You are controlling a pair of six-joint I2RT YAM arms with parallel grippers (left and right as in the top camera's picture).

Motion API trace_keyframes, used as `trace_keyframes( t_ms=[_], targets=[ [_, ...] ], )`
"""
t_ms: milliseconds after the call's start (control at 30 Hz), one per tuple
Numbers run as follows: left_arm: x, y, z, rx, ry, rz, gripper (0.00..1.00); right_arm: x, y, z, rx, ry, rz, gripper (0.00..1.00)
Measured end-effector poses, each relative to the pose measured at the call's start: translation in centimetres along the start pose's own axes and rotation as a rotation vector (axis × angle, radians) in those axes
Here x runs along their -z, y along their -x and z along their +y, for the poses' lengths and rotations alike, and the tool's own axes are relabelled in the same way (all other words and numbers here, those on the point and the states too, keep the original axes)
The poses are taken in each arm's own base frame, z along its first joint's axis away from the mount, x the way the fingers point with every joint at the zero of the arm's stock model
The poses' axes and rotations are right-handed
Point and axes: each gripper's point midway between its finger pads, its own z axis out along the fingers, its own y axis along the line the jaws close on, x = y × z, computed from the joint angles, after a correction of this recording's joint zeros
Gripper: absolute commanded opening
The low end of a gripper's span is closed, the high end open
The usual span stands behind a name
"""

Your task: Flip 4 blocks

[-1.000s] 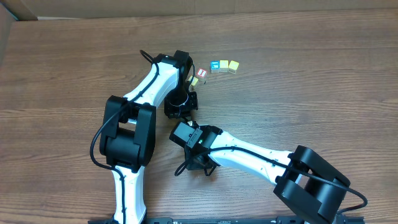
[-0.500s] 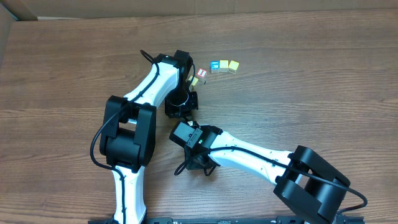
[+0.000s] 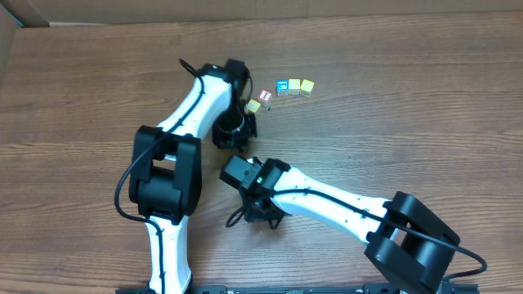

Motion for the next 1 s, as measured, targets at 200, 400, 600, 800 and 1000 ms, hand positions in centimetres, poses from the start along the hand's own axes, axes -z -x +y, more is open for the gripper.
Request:
trace_keyframes(
  t_ms=[200, 400, 600, 800, 1000],
  targets=[
    [4.4, 3.2, 3.6, 0.120, -0.047, -0.069, 0.04, 5.2, 3.4, 3.6, 0.085, 0.107, -0.096, 0.17],
    [7.2, 4.6, 11.2, 0.318, -0.080, -0.081, 0.04, 8.7, 6.3, 6.0, 0.153, 0.181, -0.208, 0.26],
    [7.7, 4.3, 15.4, 0.416, -0.070, -0.072, 0.30, 9.1, 10.3, 7.9, 0.165, 0.200, -0.349, 0.34],
    [7.7, 4.1, 15.7, 0.415, -0.050, -0.069, 0.86, 6.2, 11.6, 8.4, 0.157, 0.173, -0.362, 0.51],
    [7.7, 4.2, 15.9, 0.417, -0.038, -0.074, 1.00, 3.6, 12.1, 7.6, 0.145, 0.106, -0.351, 0.50]
  ],
)
